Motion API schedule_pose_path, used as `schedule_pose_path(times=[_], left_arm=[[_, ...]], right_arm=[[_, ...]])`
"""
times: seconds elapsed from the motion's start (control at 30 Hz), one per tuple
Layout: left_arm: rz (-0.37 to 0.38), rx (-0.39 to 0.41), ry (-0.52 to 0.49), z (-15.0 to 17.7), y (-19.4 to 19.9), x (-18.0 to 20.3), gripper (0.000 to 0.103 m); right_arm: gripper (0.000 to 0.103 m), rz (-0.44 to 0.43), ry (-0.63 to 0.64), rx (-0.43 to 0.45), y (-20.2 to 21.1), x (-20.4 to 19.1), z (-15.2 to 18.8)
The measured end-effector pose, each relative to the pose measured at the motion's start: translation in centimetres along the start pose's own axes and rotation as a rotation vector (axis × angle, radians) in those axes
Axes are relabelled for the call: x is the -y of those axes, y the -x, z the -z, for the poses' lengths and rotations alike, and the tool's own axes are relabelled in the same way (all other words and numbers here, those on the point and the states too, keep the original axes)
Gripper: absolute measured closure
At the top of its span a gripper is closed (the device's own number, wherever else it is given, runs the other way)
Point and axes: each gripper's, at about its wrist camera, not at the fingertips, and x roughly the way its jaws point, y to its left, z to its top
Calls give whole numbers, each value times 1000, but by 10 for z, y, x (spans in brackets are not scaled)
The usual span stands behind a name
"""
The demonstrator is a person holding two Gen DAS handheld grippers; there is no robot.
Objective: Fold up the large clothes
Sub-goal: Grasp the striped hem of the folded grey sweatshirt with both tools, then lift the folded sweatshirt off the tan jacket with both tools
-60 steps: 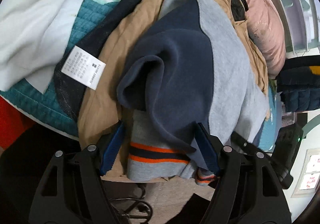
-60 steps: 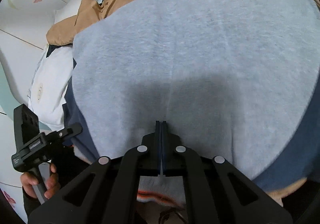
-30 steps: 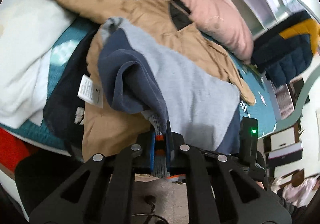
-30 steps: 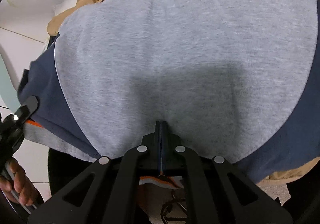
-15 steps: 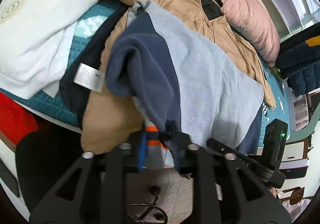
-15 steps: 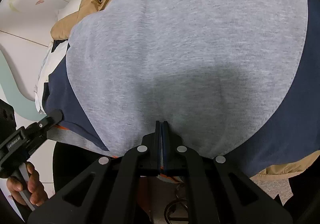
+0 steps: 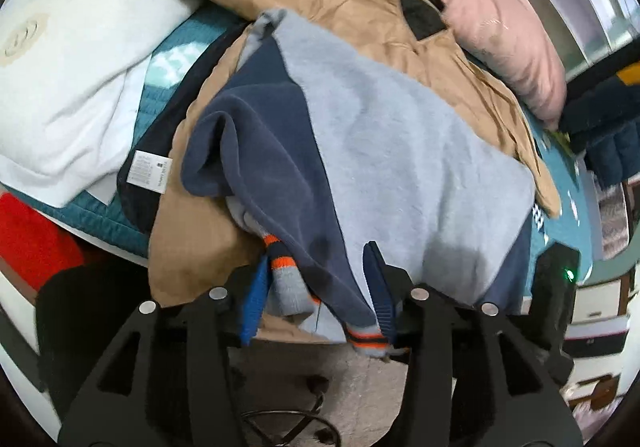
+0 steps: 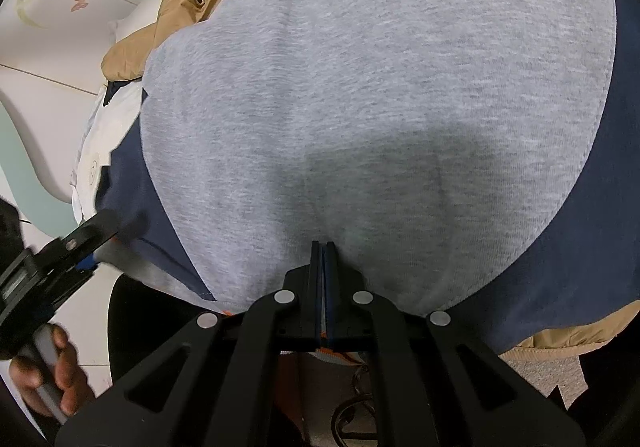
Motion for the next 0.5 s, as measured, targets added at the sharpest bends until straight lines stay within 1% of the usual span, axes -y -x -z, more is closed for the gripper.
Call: schedule_pose_path(times=[0.03,0.07,0.1,0.13,0.17,0.2,0.23,0.27,0.33,0.4,0.43,0.5], left_arm=[[-4,1,3,-1,-3,-2,62],[-9,11,-3,-2,-4,-3,82],[-16,27,-27,-3,-3,-2,91],[-8,42,-39,-4,-1,-2,93],[16,60,-56,-3,4,2,94],[40,87,-90,-2,12,8,95],[52,119,-133,0,20,17,95],[56,136,-159,1,24,23,95],[86,157,-207,4,33,38,95],[120,159,-227,6,35,51,95],[132,154,-239,7,34,57,96],[130,160,-272,10,34,69,96]], right_arm=[[103,-3,-2,0,0,0,0],[103,-4,-2,0,0,1,0],[103,-4,1,-1,0,1,0],[103,-4,7,-2,0,1,0],[103,-4,7,-2,1,2,0],[103,-5,4,-3,1,2,1],[101,-10,-2,3,5,2,2],[101,-14,4,6,8,1,4],[102,2,17,-11,7,-2,9],[103,20,8,-21,-3,6,13],[103,11,-2,-21,-5,9,12],[103,-14,-19,-21,-2,12,12]])
